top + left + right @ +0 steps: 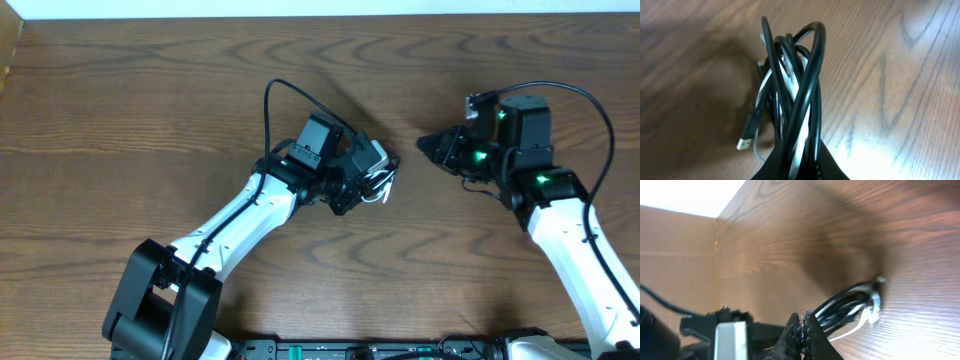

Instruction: Untangle cables

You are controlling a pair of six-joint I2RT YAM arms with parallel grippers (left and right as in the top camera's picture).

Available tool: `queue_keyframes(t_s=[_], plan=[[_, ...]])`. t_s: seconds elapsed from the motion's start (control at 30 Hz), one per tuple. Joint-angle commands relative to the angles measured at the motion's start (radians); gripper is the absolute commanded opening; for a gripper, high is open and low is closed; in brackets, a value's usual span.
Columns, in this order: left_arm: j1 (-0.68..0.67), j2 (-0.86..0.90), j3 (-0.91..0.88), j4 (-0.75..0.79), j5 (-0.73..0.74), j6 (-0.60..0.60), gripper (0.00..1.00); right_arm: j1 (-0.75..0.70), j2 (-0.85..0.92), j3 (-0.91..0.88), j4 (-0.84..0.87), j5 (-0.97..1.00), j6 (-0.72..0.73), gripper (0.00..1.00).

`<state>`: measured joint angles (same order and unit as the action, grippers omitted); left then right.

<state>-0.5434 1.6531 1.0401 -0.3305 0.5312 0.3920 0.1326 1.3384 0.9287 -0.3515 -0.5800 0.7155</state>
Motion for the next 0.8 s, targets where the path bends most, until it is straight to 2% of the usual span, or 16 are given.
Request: queue_keyframes(t_s=[0.0, 0.13, 0.17, 0.27, 0.33, 0.37, 0.5, 0.77], plan=[[0.005, -0.041, -0.005, -0.004, -0.008, -0.005, 0.08, -0.014, -0.024, 0.014, -0.038, 0.040, -0.052, 0.01], [0.005, -0.093, -0.004, 0.013, 0.023, -0.010, 0.08, -0.007, -0.024, 0.014, -0.125, 0.112, -0.062, 0.02], [0.005, -0.112, -0.004, 0.021, 0.040, -0.014, 0.08, -0.007, -0.024, 0.014, -0.132, 0.115, -0.067, 0.08], [0.005, -0.164, -0.004, 0.033, 0.071, -0.021, 0.08, -0.006, -0.024, 0.014, -0.131, 0.106, -0.070, 0.14], [0.005, -0.193, -0.004, 0.034, 0.072, -0.035, 0.08, -0.005, -0.024, 0.014, -0.129, 0.098, -0.069, 0.30], [0.005, -0.203, -0.004, 0.034, 0.072, -0.044, 0.08, -0.003, -0.024, 0.014, -0.129, 0.099, -0.069, 0.43], [0.005, -0.232, -0.004, 0.034, 0.155, -0.054, 0.08, 0.016, -0.024, 0.014, -0.119, 0.100, -0.070, 0.67], [0.005, -0.238, -0.004, 0.034, 0.272, -0.058, 0.08, 0.062, -0.024, 0.014, -0.093, 0.100, -0.069, 0.86]])
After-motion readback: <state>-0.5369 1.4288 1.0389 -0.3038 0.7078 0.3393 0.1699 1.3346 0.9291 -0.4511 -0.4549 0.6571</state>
